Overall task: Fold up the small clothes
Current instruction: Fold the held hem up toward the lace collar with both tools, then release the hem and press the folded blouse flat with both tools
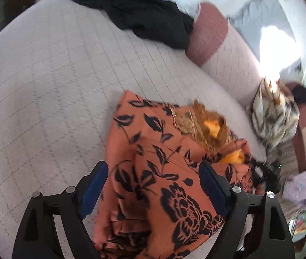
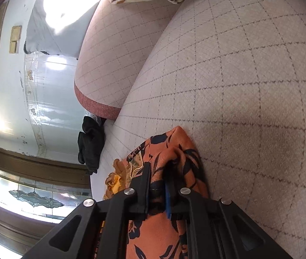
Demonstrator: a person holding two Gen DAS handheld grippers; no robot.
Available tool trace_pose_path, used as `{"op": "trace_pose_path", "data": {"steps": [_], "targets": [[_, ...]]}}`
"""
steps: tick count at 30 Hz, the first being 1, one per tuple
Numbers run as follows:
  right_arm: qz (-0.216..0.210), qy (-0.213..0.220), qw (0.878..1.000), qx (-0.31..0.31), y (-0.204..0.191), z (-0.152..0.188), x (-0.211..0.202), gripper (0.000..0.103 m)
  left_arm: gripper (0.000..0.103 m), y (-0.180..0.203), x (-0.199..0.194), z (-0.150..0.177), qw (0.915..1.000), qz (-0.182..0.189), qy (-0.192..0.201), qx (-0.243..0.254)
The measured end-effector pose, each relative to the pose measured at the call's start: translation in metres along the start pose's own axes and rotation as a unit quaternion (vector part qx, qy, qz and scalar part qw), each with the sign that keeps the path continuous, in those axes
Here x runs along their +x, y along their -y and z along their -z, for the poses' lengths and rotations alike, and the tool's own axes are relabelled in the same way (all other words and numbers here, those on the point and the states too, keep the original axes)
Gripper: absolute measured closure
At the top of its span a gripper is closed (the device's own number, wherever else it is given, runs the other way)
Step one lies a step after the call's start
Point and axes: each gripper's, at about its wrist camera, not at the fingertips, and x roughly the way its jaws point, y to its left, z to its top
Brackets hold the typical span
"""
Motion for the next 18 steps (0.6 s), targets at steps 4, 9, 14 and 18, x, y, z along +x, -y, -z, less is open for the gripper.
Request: {"op": "trace_pose_path", "data": {"steps": [4, 9, 14, 18], "targets": [[-0.013, -0.005, 1.000, 0.009, 0.006, -0.003, 0.001, 0.090, 0.044, 0.006, 0.027, -0.003, 0.9984, -0.017, -0.053, 0.010], [-0.011, -0.001, 1.000, -0.011, 0.006, -0.004, -0.010, 0.089, 0.096, 0.009, 0.038, -0.004, 0.9975, -0.034, -0.060, 0.018], [-0.006, 0.038, 0.996, -0.077, -0.025, -0.007, -0.031, 0.090, 0.098, 0.023, -0.008, -0.025, 0.9969, -0.024, 0.048, 0.057], [-0.034, 0.093, 0.992, -0.085, -0.042, -0.018, -0.048, 0.090, 0.098, 0.014, -0.035, -0.057, 0.9898, -0.023, 0.135, 0.040]]}}
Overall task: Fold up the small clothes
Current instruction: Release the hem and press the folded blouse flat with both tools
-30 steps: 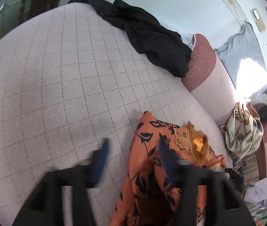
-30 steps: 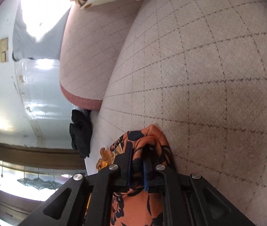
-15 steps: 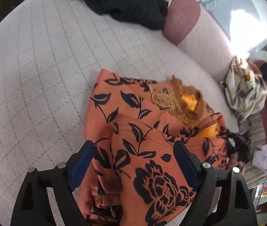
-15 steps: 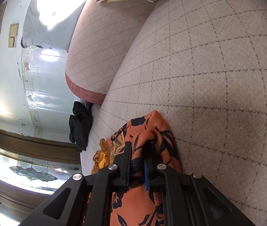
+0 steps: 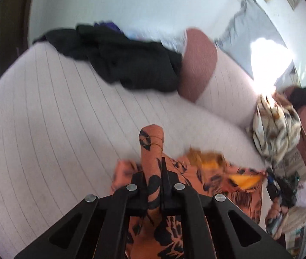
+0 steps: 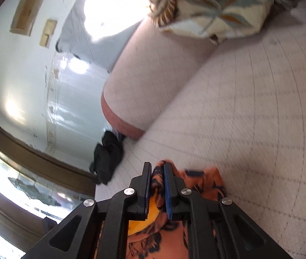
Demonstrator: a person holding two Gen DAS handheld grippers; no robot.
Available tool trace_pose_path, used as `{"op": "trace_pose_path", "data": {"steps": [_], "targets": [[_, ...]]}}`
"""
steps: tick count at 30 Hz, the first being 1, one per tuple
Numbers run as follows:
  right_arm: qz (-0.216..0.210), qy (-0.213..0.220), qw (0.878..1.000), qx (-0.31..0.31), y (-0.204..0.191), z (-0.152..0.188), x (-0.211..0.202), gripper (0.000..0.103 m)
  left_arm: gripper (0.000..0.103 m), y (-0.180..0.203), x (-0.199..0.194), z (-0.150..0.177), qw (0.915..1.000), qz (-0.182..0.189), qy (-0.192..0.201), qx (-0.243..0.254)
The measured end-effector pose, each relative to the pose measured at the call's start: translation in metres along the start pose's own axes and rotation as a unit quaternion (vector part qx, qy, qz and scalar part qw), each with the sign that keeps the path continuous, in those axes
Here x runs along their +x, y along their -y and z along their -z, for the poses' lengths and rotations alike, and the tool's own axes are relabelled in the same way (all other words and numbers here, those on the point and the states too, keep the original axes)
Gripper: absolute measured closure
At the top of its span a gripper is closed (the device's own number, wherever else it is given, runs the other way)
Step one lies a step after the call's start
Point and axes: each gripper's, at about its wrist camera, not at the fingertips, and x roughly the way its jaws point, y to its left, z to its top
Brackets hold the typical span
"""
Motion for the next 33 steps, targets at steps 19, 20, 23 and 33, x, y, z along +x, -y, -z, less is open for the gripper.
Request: {"op": "trace_pose_path", "data": {"steps": [19, 20, 23, 33], "targets": [[0.190, -0.097, 0.968, -0.135, -0.027, 0.000, 0.064, 0.027, 0.032, -0.042, 0.051, 0.007, 0.9940, -0.086, -0.023, -0.064], [0.197, -0.090, 0.966, -0.144, -0.023, 0.002, 0.069, 0.027, 0.032, -0.037, 0.057, 0.004, 0.9933, -0.096, -0.031, -0.056], [0.192, -0.085, 0.965, -0.155, -0.016, 0.003, 0.085, 0.048, 0.037, -0.028, 0.079, 0.003, 0.9915, -0.115, -0.049, -0.037], [0.192, 0.012, 0.963, -0.191, -0.050, -0.025, 0.043, 0.096, 0.095, -0.017, 0.076, 0.000, 0.9902, -0.138, 0.014, -0.012]]}}
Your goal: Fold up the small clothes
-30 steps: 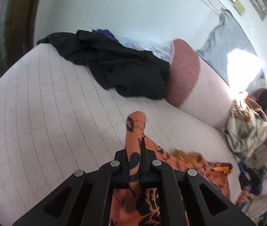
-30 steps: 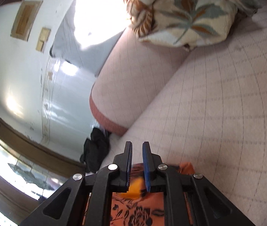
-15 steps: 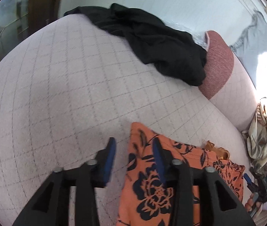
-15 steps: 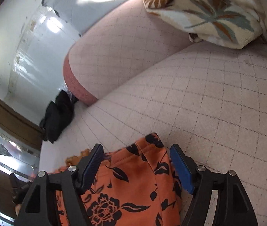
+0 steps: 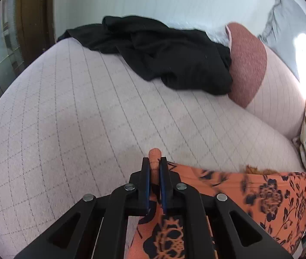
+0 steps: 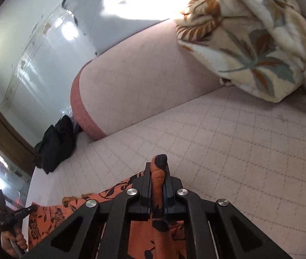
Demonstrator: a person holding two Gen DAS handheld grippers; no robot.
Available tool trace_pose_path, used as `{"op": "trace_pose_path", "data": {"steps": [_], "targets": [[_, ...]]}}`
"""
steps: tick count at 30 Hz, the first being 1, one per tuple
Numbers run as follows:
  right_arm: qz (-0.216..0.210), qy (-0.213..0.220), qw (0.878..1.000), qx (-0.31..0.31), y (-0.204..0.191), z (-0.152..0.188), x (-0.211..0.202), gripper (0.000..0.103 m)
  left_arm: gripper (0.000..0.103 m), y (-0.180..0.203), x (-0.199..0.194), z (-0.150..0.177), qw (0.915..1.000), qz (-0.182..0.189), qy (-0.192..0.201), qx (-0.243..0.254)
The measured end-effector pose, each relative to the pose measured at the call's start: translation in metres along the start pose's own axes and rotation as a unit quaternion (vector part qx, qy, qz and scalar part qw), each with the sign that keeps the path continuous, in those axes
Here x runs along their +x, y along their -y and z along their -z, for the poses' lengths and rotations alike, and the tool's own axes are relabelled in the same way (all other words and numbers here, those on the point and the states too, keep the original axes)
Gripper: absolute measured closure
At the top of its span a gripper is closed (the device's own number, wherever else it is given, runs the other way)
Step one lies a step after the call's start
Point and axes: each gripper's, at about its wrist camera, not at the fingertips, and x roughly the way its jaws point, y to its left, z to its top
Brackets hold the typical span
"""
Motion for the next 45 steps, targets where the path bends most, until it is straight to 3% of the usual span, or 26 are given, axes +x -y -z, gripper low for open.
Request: {"op": "trace_pose_path", "data": {"steps": [2, 5, 7, 9, 12, 13, 14, 17, 18, 19, 20, 21, 23, 26, 29, 32, 35, 37, 40, 42, 44, 45], "targets": [[0.015, -0.016, 0.999, 0.025, 0.016, 0.006, 0.015, 0.094, 0.092, -0.003, 0.010, 0.001, 0.9995, -0.026, -0.015, -0.004], [0.012, -0.100, 0.993, 0.064, 0.033, 0.029, 0.054, 0.091, 0.092, -0.009, 0.014, 0.010, 0.9983, -0.044, -0.034, -0.018], [-0.008, -0.091, 0.991, 0.099, 0.037, 0.029, 0.047, 0.091, 0.092, -0.009, -0.007, 0.016, 0.9984, -0.053, -0.012, -0.017], [-0.056, -0.065, 0.989, 0.120, 0.036, 0.020, 0.025, 0.089, 0.090, -0.006, -0.039, 0.020, 0.9958, -0.084, 0.037, -0.001], [-0.063, -0.006, 0.992, 0.106, 0.027, 0.012, -0.024, 0.065, 0.079, 0.008, -0.087, 0.035, 0.9910, -0.101, 0.085, 0.023], [-0.059, 0.007, 0.994, 0.094, 0.022, 0.013, -0.039, 0.034, 0.067, 0.016, -0.097, 0.042, 0.9917, -0.093, 0.081, 0.039], [-0.055, 0.017, 0.995, 0.076, 0.016, 0.016, -0.055, 0.017, 0.054, 0.026, -0.108, 0.054, 0.9919, -0.085, 0.078, 0.053], [-0.016, 0.059, 0.998, 0.007, -0.003, 0.033, -0.097, 0.018, 0.035, 0.056, -0.138, 0.095, 0.9895, -0.065, 0.102, 0.079], [-0.003, 0.045, 0.999, -0.014, -0.010, 0.040, -0.103, 0.020, 0.030, 0.068, -0.145, 0.111, 0.9890, -0.049, 0.103, 0.093], [-0.016, 0.013, 0.999, -0.030, -0.016, 0.050, -0.106, 0.032, 0.022, 0.076, -0.147, 0.125, 0.9897, -0.041, 0.095, 0.099], [-0.035, -0.009, 0.999, -0.033, -0.020, 0.062, -0.107, 0.057, 0.019, 0.081, -0.147, 0.134, 0.9910, -0.040, 0.088, 0.093], [-0.049, -0.033, 0.998, -0.033, -0.025, 0.077, -0.106, 0.066, 0.019, 0.086, -0.146, 0.144, 0.9924, -0.034, 0.083, 0.084], [-0.060, -0.076, 0.995, -0.037, -0.036, 0.107, -0.098, 0.071, 0.017, 0.090, -0.139, 0.157, 0.9945, -0.008, 0.069, 0.078], [-0.066, -0.129, 0.989, -0.028, -0.045, 0.142, -0.083, 0.071, 0.014, 0.089, -0.106, 0.168, 0.9971, -0.043, 0.014, 0.060], [-0.026, -0.194, 0.980, -0.038, -0.044, 0.178, -0.056, 0.073, 0.014, 0.078, -0.073, 0.185, 0.9949, -0.066, -0.044, 0.062], [-0.020, -0.180, 0.982, -0.046, -0.048, 0.177, -0.060, 0.073, 0.014, 0.088, -0.085, 0.187, 0.9903, -0.079, -0.023, 0.112], [-0.053, -0.155, 0.986, -0.030, -0.053, 0.168, -0.079, 0.072, 0.014, 0.068, -0.111, 0.181, 0.9960, -0.051, 0.034, 0.065], [-0.080, -0.141, 0.986, -0.028, -0.058, 0.170, -0.089, 0.072, 0.014, 0.052, -0.118, 0.176, 0.9967, -0.048, 0.039, 0.053], [-0.110, -0.127, 0.985, -0.041, -0.071, 0.183, -0.097, 0.072, 0.014, 0.032, -0.120, 0.174, 0.9942, -0.092, 0.047, 0.028], [-0.102, -0.141, 0.983, -0.060, -0.079, 0.194, -0.084, 0.070, 0.012, 0.024, -0.111, 0.175, 0.9942, -0.102, 0.029, 0.020], [-0.080, -0.196, 0.976, -0.052, -0.082, 0.208, -0.055, 0.057, 0.009, 0.017, -0.080, 0.181, 0.9920, -0.118, -0.039, 0.022], [-0.075, -0.202, 0.975, -0.058, -0.082, 0.215, -0.046, 0.057, 0.008, 0.013, -0.081, 0.181, 0.9936, -0.108, -0.030, 0.009]]}}
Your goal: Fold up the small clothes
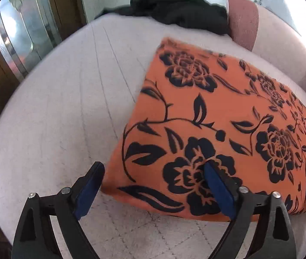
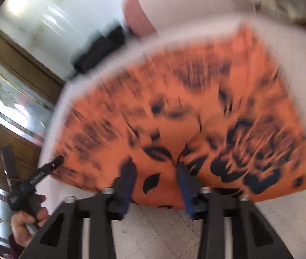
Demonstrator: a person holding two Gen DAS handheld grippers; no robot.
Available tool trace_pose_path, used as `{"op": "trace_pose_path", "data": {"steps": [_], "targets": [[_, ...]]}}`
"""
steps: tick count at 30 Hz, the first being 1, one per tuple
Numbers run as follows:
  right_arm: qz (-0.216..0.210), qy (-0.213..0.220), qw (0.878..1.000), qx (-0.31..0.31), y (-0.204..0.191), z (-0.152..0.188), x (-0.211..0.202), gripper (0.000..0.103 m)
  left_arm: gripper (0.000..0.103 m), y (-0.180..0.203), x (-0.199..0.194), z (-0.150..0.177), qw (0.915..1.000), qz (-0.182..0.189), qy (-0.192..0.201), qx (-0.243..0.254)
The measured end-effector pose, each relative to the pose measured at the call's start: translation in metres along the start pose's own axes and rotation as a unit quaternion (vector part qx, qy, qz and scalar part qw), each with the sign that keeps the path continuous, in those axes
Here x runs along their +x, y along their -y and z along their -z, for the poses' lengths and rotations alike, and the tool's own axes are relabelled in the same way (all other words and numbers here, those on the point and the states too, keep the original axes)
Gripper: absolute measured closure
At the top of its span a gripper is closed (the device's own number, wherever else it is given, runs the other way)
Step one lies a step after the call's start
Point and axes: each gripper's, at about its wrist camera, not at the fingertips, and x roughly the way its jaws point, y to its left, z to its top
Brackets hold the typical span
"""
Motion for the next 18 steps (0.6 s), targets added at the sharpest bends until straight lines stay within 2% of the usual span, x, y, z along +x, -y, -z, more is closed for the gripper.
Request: {"op": "trace_pose_path", "data": {"steps": [1, 2, 3, 5, 7, 9, 10, 13, 16, 18], "targets": [[0.005, 0.019, 1.000, -0.011, -0.004, 0.001, -0.004, 0.057, 0.008, -0.005, -0.004, -0.002, 0.9999, 0.007, -0.001, -0.014], [0.009, 0.016, 1.000, -0.012, -0.009, 0.000, -0.009, 0.056, 0.008, -0.011, -0.010, -0.004, 0.9996, 0.013, -0.006, -0.026], [0.001, 0.010, 1.000, -0.009, -0.013, 0.000, -0.016, 0.056, 0.008, -0.020, -0.019, -0.003, 0.9989, 0.019, 0.008, -0.042], [-0.033, 0.025, 0.999, -0.001, -0.013, 0.005, -0.033, 0.055, 0.008, -0.036, -0.040, 0.003, 0.9967, -0.003, 0.037, -0.072], [-0.040, 0.046, 0.998, -0.001, -0.015, 0.013, -0.053, 0.050, 0.008, -0.046, -0.056, 0.015, 0.9958, -0.007, 0.056, -0.072], [-0.070, 0.059, 0.996, -0.005, -0.014, 0.022, -0.073, 0.045, 0.008, -0.052, -0.077, 0.038, 0.9942, -0.021, 0.082, -0.066], [-0.089, 0.067, 0.994, -0.005, -0.012, 0.026, -0.082, 0.040, 0.008, -0.057, -0.085, 0.049, 0.9939, -0.008, 0.087, -0.067], [-0.110, 0.094, 0.989, -0.009, -0.016, 0.035, -0.100, 0.038, 0.008, -0.060, -0.093, 0.066, 0.9890, 0.097, 0.069, -0.088], [-0.133, 0.112, 0.985, -0.013, -0.021, 0.039, -0.106, 0.038, 0.008, -0.054, -0.091, 0.075, 0.9811, 0.144, 0.061, -0.114], [-0.131, 0.111, 0.985, -0.016, -0.023, 0.042, -0.103, 0.039, 0.008, -0.049, -0.092, 0.075, 0.9776, 0.151, 0.065, -0.132]]}}
